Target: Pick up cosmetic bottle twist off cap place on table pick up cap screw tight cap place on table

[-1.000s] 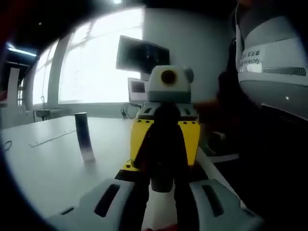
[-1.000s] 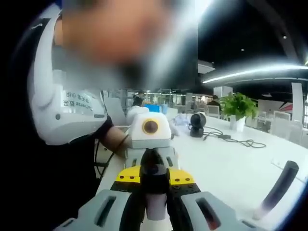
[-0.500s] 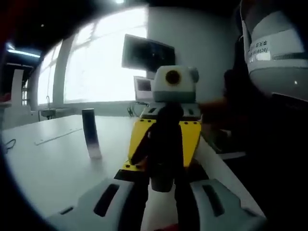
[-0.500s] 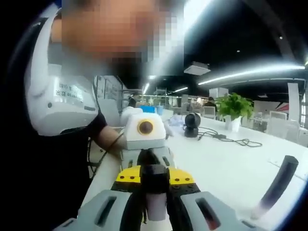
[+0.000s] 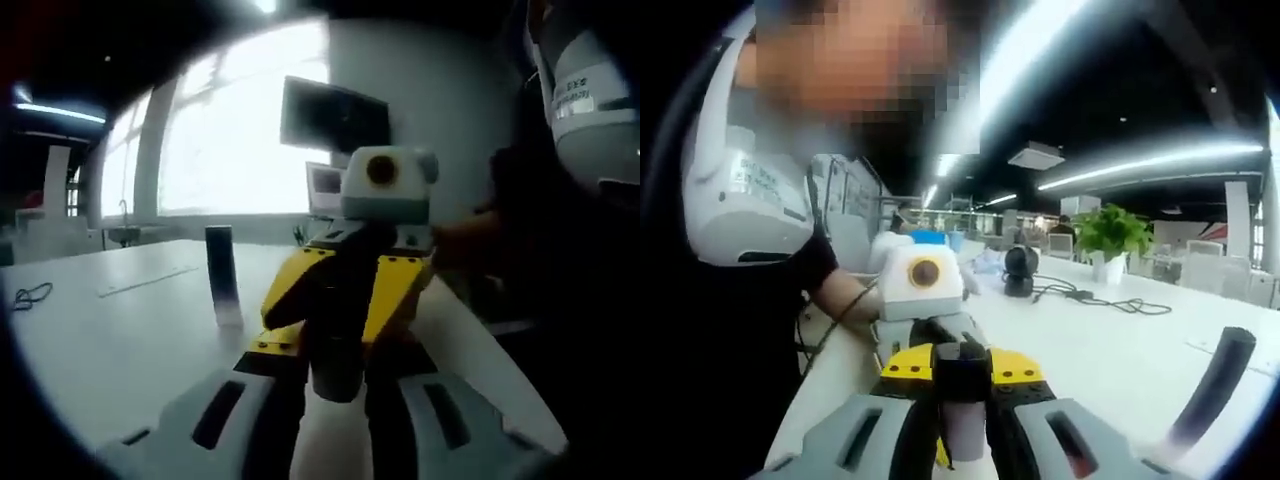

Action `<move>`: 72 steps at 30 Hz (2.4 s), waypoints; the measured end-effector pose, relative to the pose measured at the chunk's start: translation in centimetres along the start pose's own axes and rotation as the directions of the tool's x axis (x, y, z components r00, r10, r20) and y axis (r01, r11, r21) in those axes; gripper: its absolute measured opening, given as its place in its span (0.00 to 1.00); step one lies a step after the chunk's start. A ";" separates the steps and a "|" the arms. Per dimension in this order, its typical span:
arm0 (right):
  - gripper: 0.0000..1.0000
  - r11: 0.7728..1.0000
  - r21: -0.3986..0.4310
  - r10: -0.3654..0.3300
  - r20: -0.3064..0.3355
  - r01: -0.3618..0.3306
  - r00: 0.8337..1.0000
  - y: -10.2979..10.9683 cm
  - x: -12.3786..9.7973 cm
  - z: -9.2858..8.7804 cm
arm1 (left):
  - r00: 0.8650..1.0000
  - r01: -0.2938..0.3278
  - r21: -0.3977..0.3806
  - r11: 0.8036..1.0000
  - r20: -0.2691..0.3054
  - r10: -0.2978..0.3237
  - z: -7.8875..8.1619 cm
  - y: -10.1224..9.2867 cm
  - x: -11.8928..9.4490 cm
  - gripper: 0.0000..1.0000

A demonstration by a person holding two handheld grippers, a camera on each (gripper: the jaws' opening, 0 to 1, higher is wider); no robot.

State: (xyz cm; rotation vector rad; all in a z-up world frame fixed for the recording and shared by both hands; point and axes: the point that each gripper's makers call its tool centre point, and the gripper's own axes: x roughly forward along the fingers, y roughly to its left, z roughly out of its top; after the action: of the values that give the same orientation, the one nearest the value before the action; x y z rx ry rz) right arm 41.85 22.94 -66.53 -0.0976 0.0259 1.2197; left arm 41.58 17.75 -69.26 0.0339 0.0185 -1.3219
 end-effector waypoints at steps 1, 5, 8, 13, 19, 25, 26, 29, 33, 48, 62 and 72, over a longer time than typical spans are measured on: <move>0.11 1.000 0.004 -0.015 0.013 0.015 1.000 -0.3 0.1 0.2 | 1.000 -0.017 0.003 1.000 -0.002 0.017 0.0 0.3 -0.1 0.13; 0.11 0.998 0.024 -0.066 0.029 0.065 0.997 -1.5 0.7 0.3 | 0.996 -0.085 0.021 0.996 -0.017 0.086 -0.7 1.4 -0.4 0.17; 0.11 0.994 0.036 -0.103 0.048 0.101 0.994 -2.3 0.8 0.6 | 0.989 -0.140 0.044 0.989 -0.047 0.142 -1.3 2.3 -0.4 0.18; 0.11 0.980 0.070 -0.194 0.084 0.188 0.977 -4.4 0.7 1.1 | 0.969 -0.230 0.024 0.973 -0.086 0.231 -2.2 3.3 -1.4 0.22; 0.11 0.955 0.127 -0.281 0.116 0.266 0.953 -6.6 1.6 1.4 | 0.959 -0.278 0.024 0.960 -0.053 0.279 -1.7 3.7 -2.7 0.33; 0.11 0.908 0.138 -0.412 0.122 0.396 0.903 -9.8 2.4 1.9 | 0.934 -0.348 0.025 0.937 -0.079 0.349 -2.1 3.8 -3.8 0.26; 0.11 0.894 0.134 -0.442 0.113 0.427 0.890 -10.4 2.5 1.7 | 0.931 -0.357 0.026 0.934 -0.074 0.358 -2.0 3.8 -3.9 0.22; 0.11 0.865 0.122 -0.498 0.081 0.487 0.864 -11.6 3.1 0.7 | 0.929 -0.368 0.027 0.929 -0.028 0.369 -1.0 3.9 -4.3 0.17; 0.11 0.836 0.150 -0.540 0.057 0.528 0.839 -12.6 3.7 -0.6 | 0.931 -0.362 -0.017 0.932 0.031 0.363 0.2 4.0 -4.6 0.17; 0.11 0.827 0.097 -0.559 0.044 0.554 0.828 -13.2 5.5 -3.0 | 0.939 -0.344 0.026 0.939 0.011 0.343 -0.1 3.5 -4.0 0.22; 0.12 0.816 0.116 -0.573 0.040 0.566 0.819 -13.2 5.2 -3.7 | 0.937 -0.350 0.024 0.936 0.001 0.350 -0.4 3.6 -4.0 0.23; 0.21 0.824 0.099 -0.563 0.032 0.558 0.826 -13.1 5.3 -3.8 | 0.936 -0.352 0.026 0.936 -0.004 0.352 -0.5 3.6 -3.9 0.23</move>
State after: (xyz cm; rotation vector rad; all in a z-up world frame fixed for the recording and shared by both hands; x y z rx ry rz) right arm 56.06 23.14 -69.85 0.0090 -0.0035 0.6243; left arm 44.14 22.44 -69.57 0.0610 0.0029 -0.9622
